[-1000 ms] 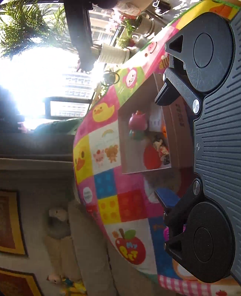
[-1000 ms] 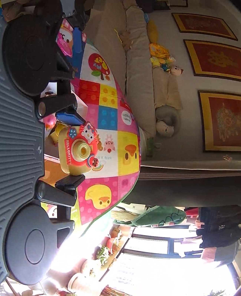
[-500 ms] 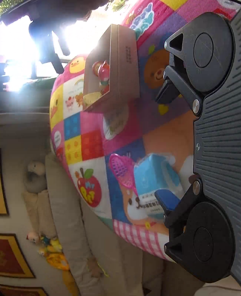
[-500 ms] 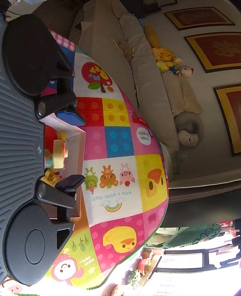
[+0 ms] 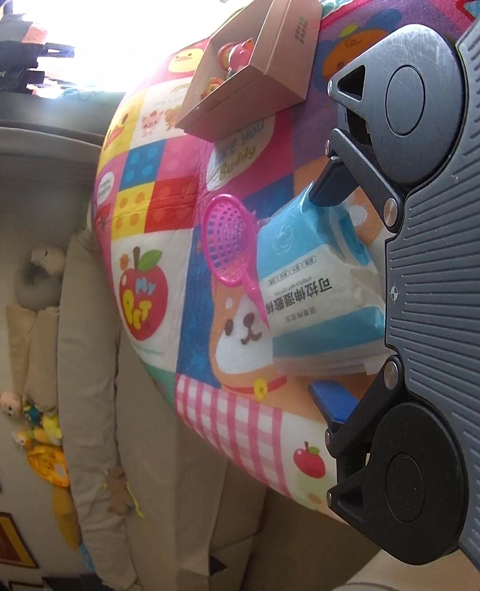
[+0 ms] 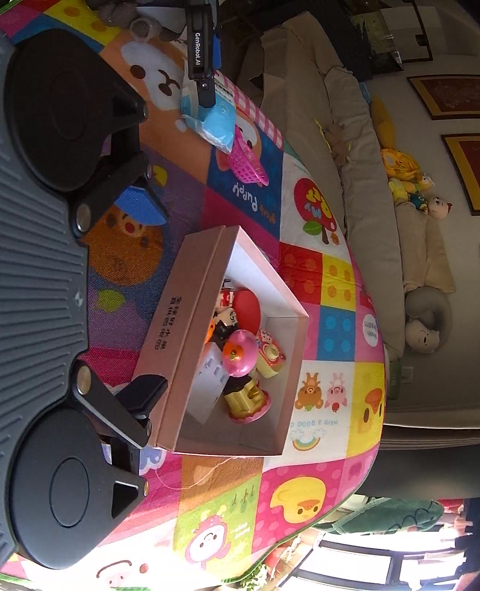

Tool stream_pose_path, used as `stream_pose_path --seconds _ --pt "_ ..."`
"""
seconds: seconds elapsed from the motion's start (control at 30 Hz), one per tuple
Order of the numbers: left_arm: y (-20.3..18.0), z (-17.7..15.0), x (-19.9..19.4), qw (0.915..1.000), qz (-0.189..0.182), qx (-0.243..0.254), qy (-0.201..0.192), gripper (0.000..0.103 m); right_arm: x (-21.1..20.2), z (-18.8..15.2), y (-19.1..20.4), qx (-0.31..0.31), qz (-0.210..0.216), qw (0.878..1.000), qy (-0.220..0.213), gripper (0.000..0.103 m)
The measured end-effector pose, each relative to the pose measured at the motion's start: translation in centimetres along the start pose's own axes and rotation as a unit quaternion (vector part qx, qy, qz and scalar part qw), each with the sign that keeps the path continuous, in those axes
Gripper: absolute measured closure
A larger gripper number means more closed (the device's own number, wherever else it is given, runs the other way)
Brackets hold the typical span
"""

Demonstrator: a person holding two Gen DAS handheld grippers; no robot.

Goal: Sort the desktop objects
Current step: 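Grasp the blue wet-wipes pack with the right tool while the left tool reaches toward the pink net scoop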

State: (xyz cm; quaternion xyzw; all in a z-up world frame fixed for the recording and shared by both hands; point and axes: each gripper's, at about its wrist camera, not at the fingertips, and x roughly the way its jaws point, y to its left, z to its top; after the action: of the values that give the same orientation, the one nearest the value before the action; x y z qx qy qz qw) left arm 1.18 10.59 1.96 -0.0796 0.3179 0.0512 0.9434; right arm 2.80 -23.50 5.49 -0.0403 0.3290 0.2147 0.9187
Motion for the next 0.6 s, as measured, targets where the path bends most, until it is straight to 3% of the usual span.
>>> stream_pose_path --seconds 0.07,0.13,0.23,0.3,0.37,0.47,0.5,0.6 --pt "-1.2 -0.3 -0.1 0.9996 -0.02 0.02 0.0 0.0 0.2 -0.8 -0.5 0.012 -0.001 1.0 0.012 0.013" --pt "-2.8 -0.7 -0.5 0.9968 -0.067 0.044 0.006 0.0 0.5 -1.2 -1.0 0.023 -0.004 1.0 0.018 0.013" --pt "-4.7 -0.9 -1.6 0.9851 -0.158 0.067 0.014 0.0 0.5 -1.4 -1.4 0.032 -0.01 0.999 0.018 0.012" --pt "-5.2 -0.6 -2.5 0.9806 -0.179 0.078 -0.009 0.0 0.5 -1.4 -1.6 0.034 -0.018 0.999 0.017 0.01" --pt "-4.9 0.1 -2.9 0.9844 -0.156 0.074 -0.034 0.0 0.3 -1.6 -1.6 0.031 -0.023 0.999 0.013 0.009" --pt "-3.1 2.0 -1.2 0.9974 -0.044 0.042 -0.039 0.001 0.1 -2.2 -1.4 0.028 -0.028 0.999 0.011 0.008" --pt "-2.2 2.6 -0.2 0.9988 -0.014 0.032 -0.036 0.001 0.0 -2.5 -1.3 0.028 -0.027 0.999 0.012 0.008" --pt "-0.6 3.5 2.4 0.9989 0.029 0.033 -0.019 0.001 0.0 -3.1 -0.4 0.015 -0.01 1.0 0.018 0.008"
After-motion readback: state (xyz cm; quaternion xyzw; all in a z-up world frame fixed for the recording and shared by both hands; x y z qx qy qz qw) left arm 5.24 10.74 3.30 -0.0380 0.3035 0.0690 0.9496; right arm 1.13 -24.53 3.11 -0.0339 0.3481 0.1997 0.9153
